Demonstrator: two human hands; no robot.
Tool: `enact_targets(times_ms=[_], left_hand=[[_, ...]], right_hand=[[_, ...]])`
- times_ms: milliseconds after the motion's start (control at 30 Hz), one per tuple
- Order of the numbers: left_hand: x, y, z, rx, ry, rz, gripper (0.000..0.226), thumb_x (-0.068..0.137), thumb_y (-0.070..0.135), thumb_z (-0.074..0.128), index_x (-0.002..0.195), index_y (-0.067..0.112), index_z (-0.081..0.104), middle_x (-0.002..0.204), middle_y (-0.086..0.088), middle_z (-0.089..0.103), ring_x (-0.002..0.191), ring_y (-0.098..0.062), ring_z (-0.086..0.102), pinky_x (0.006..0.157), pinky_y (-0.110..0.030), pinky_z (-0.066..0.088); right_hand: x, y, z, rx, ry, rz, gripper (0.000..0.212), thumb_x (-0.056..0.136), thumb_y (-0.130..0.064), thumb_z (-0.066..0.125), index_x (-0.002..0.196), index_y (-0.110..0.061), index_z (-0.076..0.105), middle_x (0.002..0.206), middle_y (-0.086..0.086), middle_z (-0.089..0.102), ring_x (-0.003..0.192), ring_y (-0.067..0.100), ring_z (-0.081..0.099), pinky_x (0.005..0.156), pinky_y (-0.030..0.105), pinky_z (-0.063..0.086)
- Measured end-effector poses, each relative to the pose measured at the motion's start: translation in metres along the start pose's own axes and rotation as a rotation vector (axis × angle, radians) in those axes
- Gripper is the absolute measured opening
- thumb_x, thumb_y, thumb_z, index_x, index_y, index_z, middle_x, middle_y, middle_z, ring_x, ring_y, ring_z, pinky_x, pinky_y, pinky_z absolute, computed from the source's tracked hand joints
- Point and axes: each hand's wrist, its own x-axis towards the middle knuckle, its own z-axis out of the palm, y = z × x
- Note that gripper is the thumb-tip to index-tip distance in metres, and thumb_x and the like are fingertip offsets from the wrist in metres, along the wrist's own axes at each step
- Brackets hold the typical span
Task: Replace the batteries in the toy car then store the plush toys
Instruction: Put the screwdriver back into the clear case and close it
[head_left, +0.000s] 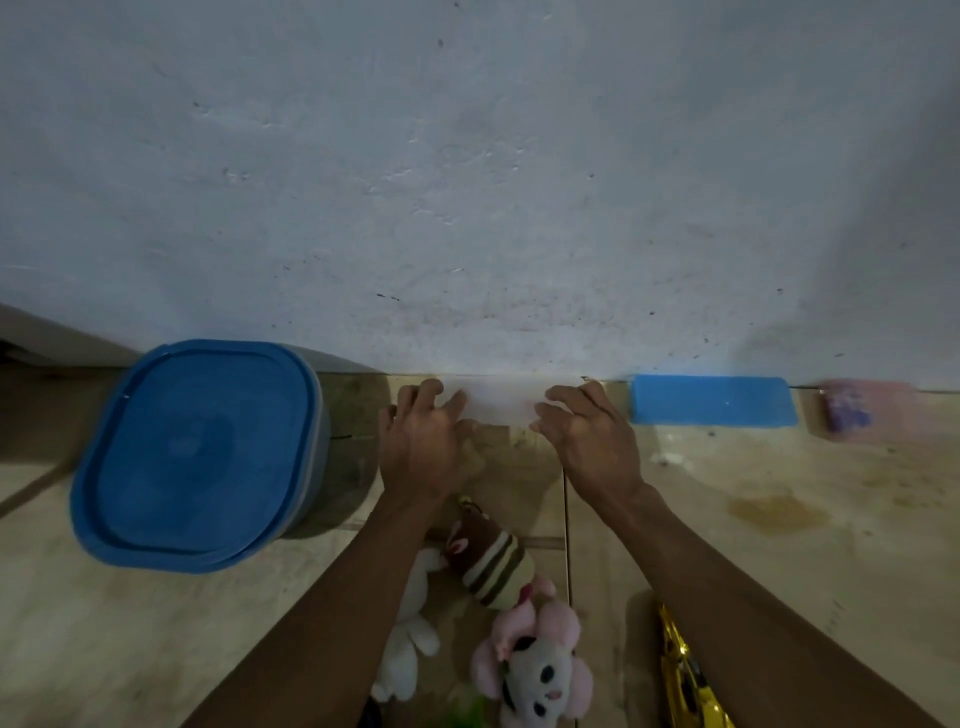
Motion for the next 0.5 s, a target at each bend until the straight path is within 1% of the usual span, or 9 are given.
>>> enact_targets(times_ms=[67, 167, 333, 433, 500], left_hand=[[0.004, 0.001, -0.004, 0.031, -0.038, 0.003, 0.042, 0.102, 0.041, 0.047, 0.141, 0.027, 0.054, 0.15, -0.005, 0.041, 0.139, -0.028, 0.034, 0.111, -0.046, 0.03], [0.008, 0.002, -0.005, 0.035, -0.055, 0.019, 0.043, 0.102, 0.041, 0.046, 0.143, 0.029, 0.05, 0.152, -0.003, 0.036, 0.141, -0.028, 0.031, 0.114, -0.049, 0.028], [0.01, 0.0, -0.003, 0.034, -0.071, 0.007, 0.042, 0.102, 0.044, 0.045, 0.141, 0.029, 0.05, 0.15, -0.003, 0.035, 0.139, -0.029, 0.032, 0.117, -0.053, 0.028], [0.008, 0.0, -0.004, 0.044, -0.088, 0.01, 0.045, 0.101, 0.042, 0.05, 0.144, 0.028, 0.047, 0.153, -0.004, 0.032, 0.142, -0.03, 0.03, 0.118, -0.054, 0.028], [0.007, 0.001, -0.006, 0.06, -0.098, 0.015, 0.049, 0.101, 0.039, 0.052, 0.148, 0.029, 0.043, 0.157, -0.004, 0.029, 0.144, -0.031, 0.027, 0.117, -0.055, 0.026]], right_hand=[[0.002, -0.001, 0.002, 0.002, -0.008, 0.013, 0.015, 0.082, -0.018, 0.079, 0.094, -0.008, 0.079, 0.105, 0.009, 0.073, 0.098, 0.032, 0.064, 0.075, 0.038, 0.058], [0.005, -0.004, 0.003, 0.0, -0.012, 0.033, 0.014, 0.082, -0.019, 0.078, 0.091, -0.009, 0.078, 0.104, 0.006, 0.071, 0.096, 0.031, 0.062, 0.072, 0.037, 0.057], [0.003, -0.008, 0.006, -0.04, -0.061, 0.053, 0.015, 0.083, -0.012, 0.076, 0.097, -0.009, 0.077, 0.11, 0.008, 0.069, 0.102, 0.033, 0.06, 0.078, 0.039, 0.054], [0.002, -0.01, 0.007, -0.064, -0.092, 0.071, 0.023, 0.08, -0.004, 0.074, 0.103, -0.008, 0.075, 0.114, 0.009, 0.067, 0.105, 0.033, 0.059, 0.079, 0.039, 0.054], [0.002, -0.014, 0.001, -0.058, -0.107, 0.074, 0.03, 0.078, 0.002, 0.069, 0.107, -0.006, 0.074, 0.117, 0.011, 0.066, 0.107, 0.035, 0.058, 0.08, 0.041, 0.055]])
